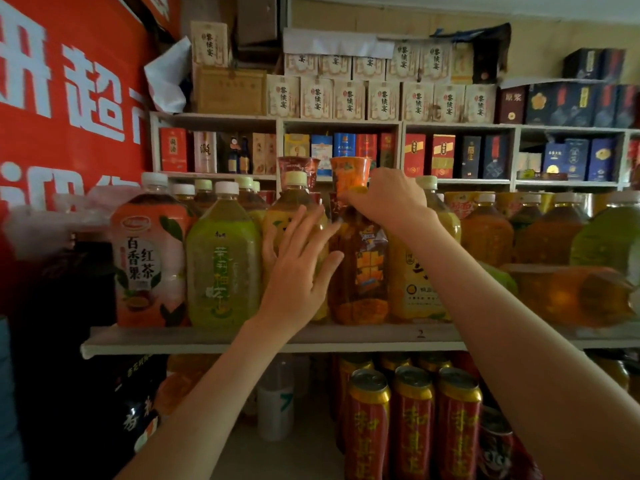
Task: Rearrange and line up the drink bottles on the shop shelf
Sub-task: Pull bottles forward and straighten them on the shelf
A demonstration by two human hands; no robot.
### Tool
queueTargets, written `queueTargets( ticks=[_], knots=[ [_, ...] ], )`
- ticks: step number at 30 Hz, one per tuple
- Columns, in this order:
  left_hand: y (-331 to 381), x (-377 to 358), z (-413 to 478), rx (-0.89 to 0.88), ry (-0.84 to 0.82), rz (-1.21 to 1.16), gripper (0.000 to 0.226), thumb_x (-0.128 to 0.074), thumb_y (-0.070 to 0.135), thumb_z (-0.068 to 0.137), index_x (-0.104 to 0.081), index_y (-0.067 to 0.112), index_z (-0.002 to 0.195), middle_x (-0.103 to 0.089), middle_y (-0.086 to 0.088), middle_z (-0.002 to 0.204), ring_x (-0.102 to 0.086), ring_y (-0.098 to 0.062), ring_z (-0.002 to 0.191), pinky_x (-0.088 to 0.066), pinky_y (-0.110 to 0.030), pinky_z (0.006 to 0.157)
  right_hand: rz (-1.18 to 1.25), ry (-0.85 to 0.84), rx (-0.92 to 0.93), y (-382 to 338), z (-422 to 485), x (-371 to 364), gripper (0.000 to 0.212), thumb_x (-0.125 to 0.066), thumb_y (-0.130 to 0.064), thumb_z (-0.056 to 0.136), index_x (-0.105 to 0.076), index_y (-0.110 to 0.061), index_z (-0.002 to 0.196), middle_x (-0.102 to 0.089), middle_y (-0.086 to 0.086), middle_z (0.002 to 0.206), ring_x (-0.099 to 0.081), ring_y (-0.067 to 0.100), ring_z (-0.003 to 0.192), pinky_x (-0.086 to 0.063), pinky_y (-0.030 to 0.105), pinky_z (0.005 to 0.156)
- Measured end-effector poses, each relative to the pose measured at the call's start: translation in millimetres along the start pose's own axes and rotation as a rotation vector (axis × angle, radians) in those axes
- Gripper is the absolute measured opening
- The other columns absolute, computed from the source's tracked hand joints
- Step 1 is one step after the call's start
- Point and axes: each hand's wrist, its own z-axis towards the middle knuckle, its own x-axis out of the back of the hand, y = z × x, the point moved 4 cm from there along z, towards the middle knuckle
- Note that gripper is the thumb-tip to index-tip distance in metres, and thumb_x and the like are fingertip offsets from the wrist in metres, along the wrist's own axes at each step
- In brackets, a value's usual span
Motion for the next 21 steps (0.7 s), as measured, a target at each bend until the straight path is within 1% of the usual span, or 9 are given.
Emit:
queueTargets(
  ticks=[3, 4, 5, 7, 10, 14, 17, 19, 21],
  knots=[
    [-9, 3, 4, 0.007, 0.009, 0.079, 0.054, -0.036, 0.049, 0.094, -0.051, 0.015, 0.133, -0.032, -0.005, 0.152, -0.018, -0.02, 0.143, -0.005, -0.05, 0.115, 0.025, -0.042, -0.028, -3, 1, -7, 0.051, -0.056, -0.059, 0.083, -0.056, -0.011, 0.102, -0.06, 0.009, 0.094, -0.06, 0.027, 0.087, -0.053, 0.042, 0.076],
    [-11, 2, 6, 0.006, -0.012, 0.136, 0.057, -0.039, 0.051, 0.092, -0.049, 0.015, 0.135, -0.028, -0.006, 0.153, -0.016, -0.021, 0.143, -0.001, -0.047, 0.115, 0.055, -0.042, -0.044, -1, 1, -10, 0.046, -0.057, -0.053, 0.085, -0.056, -0.009, 0.099, -0.059, 0.009, 0.092, -0.059, 0.026, 0.084, -0.053, 0.04, 0.072],
    [-13, 2, 8, 0.013, -0.031, 0.191, 0.062, -0.041, 0.056, 0.09, -0.045, 0.017, 0.139, -0.024, -0.006, 0.155, -0.013, -0.021, 0.144, 0.004, -0.045, 0.114, 0.105, -0.031, -0.058, 0, 1, -13, 0.037, -0.057, -0.045, 0.088, -0.055, -0.008, 0.088, -0.058, 0.007, 0.085, -0.058, 0.023, 0.077, -0.049, 0.034, 0.062],
    [-16, 4, 13, 0.037, -0.064, 0.282, 0.074, -0.038, 0.067, 0.086, -0.034, 0.022, 0.145, -0.015, -0.006, 0.158, -0.006, -0.022, 0.145, 0.011, -0.042, 0.112, 0.18, 0.003, -0.08, 3, 3, -17, 0.032, -0.057, -0.035, 0.09, -0.046, -0.014, 0.068, -0.053, 0.001, 0.07, -0.052, 0.016, 0.062, -0.036, 0.024, 0.048],
    [-18, -1, 15, 0.058, -0.153, 0.361, 0.089, -0.033, 0.077, 0.077, -0.018, 0.027, 0.149, -0.001, -0.006, 0.159, 0.007, -0.021, 0.144, 0.015, -0.046, 0.109, 0.273, -0.021, -0.132, 9, 6, -23, 0.035, -0.057, -0.037, 0.089, -0.049, -0.015, 0.064, -0.051, -0.001, 0.061, -0.05, 0.013, 0.055, -0.034, 0.022, 0.045],
    [-24, -5, 14, 0.054, -0.26, 0.442, 0.109, -0.024, 0.088, 0.064, 0.001, 0.028, 0.15, 0.011, -0.007, 0.158, 0.02, -0.022, 0.141, 0.015, -0.051, 0.109, 0.376, -0.083, -0.152, 15, 9, -24, 0.038, -0.061, -0.044, 0.086, -0.064, -0.007, 0.081, -0.064, 0.005, 0.075, -0.063, 0.018, 0.07, -0.049, 0.025, 0.057],
    [-27, -6, 13, 0.043, -0.292, 0.46, 0.114, -0.018, 0.091, 0.059, 0.008, 0.027, 0.149, 0.012, -0.007, 0.158, 0.017, -0.025, 0.143, 0.014, -0.051, 0.109, 0.433, -0.108, -0.16, 18, 9, -23, 0.038, -0.064, -0.044, 0.085, -0.066, -0.005, 0.088, -0.067, 0.009, 0.085, -0.066, 0.021, 0.078, -0.054, 0.03, 0.067],
    [-27, -6, 13, 0.035, -0.293, 0.466, 0.114, -0.024, 0.09, 0.06, 0.006, 0.026, 0.15, 0.01, -0.008, 0.158, 0.012, -0.027, 0.143, 0.011, -0.052, 0.11, 0.47, -0.132, -0.174, 20, 11, -20, 0.037, -0.066, -0.041, 0.084, -0.067, -0.004, 0.088, -0.068, 0.011, 0.088, -0.066, 0.021, 0.08, -0.055, 0.032, 0.071],
    [-28, -4, 13, 0.015, -0.285, 0.475, 0.115, -0.038, 0.087, 0.063, 0.001, 0.025, 0.151, 0.004, -0.01, 0.159, 0.006, -0.03, 0.144, 0.009, -0.052, 0.109, 0.498, -0.153, -0.184, 22, 12, -16, 0.035, -0.068, -0.037, 0.083, -0.068, -0.002, 0.087, -0.068, 0.012, 0.088, -0.064, 0.019, 0.076, -0.053, 0.029, 0.066]
  ],
)
